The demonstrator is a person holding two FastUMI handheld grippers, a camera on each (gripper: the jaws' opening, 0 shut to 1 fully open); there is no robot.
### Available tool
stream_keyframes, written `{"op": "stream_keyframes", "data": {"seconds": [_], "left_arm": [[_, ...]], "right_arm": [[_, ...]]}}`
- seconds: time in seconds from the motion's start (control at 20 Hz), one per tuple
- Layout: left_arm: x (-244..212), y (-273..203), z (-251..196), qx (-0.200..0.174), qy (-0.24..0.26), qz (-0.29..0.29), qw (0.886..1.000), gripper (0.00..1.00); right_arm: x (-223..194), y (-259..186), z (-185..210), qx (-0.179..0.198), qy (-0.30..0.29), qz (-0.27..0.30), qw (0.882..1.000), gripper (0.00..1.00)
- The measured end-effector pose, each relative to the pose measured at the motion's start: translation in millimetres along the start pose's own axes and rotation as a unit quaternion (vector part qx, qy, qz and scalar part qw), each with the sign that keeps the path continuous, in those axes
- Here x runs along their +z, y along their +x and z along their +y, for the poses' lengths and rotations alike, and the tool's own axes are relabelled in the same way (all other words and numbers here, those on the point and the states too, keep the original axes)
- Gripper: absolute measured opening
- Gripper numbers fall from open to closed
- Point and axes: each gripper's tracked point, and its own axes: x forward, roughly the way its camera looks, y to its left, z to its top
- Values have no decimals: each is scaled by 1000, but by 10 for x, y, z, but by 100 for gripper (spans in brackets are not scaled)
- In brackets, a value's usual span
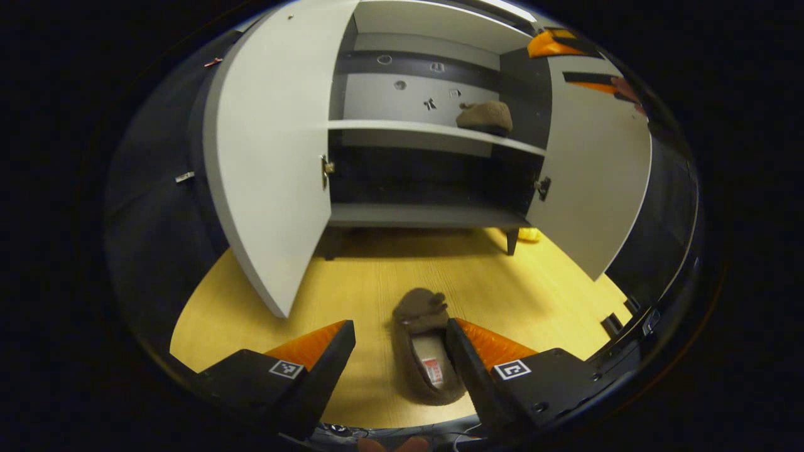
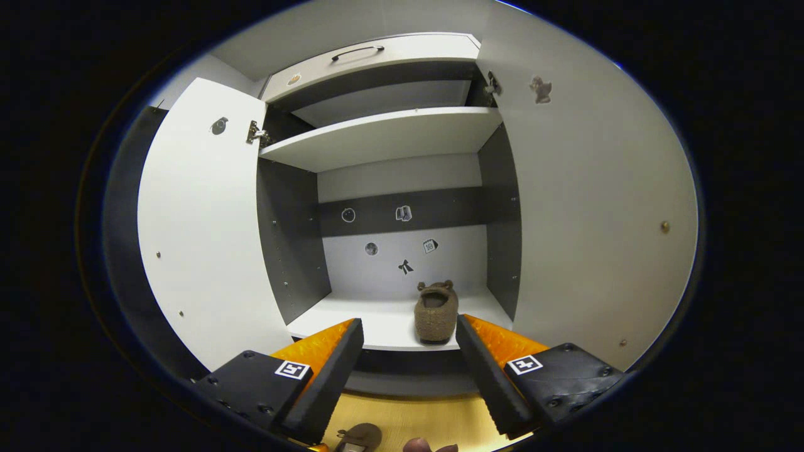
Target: Grab one shoe with the right hand and put it into the shoe cabinet, grab the other shoe with the left hand and put it into the shoe cabinet; then close the right door with the right hand and the left door with the left hand.
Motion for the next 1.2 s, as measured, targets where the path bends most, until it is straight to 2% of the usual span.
{"op": "stream_keyframes", "data": {"seconds": [0.1,0.15,0.3,0.4,0.45,0.6,0.7,0.8,0.85,0.95,1.05,1.2], "left_arm": [[-148,158,-6,-2,11,12,1000,94],[-188,238,0,-2,13,13,1000,93],[-297,517,45,3,20,13,1000,91],[-318,699,76,10,19,1,1000,84],[-332,789,74,9,18,-2,1000,77],[-377,1004,6,3,17,-8,1000,67],[-323,1102,-43,1,19,-18,1000,57],[-330,1182,-66,8,23,-11,1000,43],[-336,1211,-44,18,33,-5,999,31],[-307,1235,-42,28,50,0,998,17],[-309,1211,-23,34,55,17,998,11],[-191,1072,-46,36,46,27,998,8]], "right_arm": [[55,-153,13,10,-5,-13,1000,100],[63,-240,-10,12,-10,-16,1000,98],[87,-512,-120,3,-23,-23,999,98],[80,-704,-141,1,-14,-18,1000,98],[69,-765,-165,0,-16,-15,1000,98],[106,-903,-271,-6,-24,-14,1000,98],[103,-976,-338,-12,-22,-11,1000,98],[87,-1031,-406,-18,-27,-9,999,98],[63,-1060,-439,-20,-29,-7,999,98],[34,-1111,-474,-20,-27,-1,999,98],[37,-1135,-523,-21,-24,0,999,98],[73,-1174,-587,-21,-17,-1,1000,98]]}}
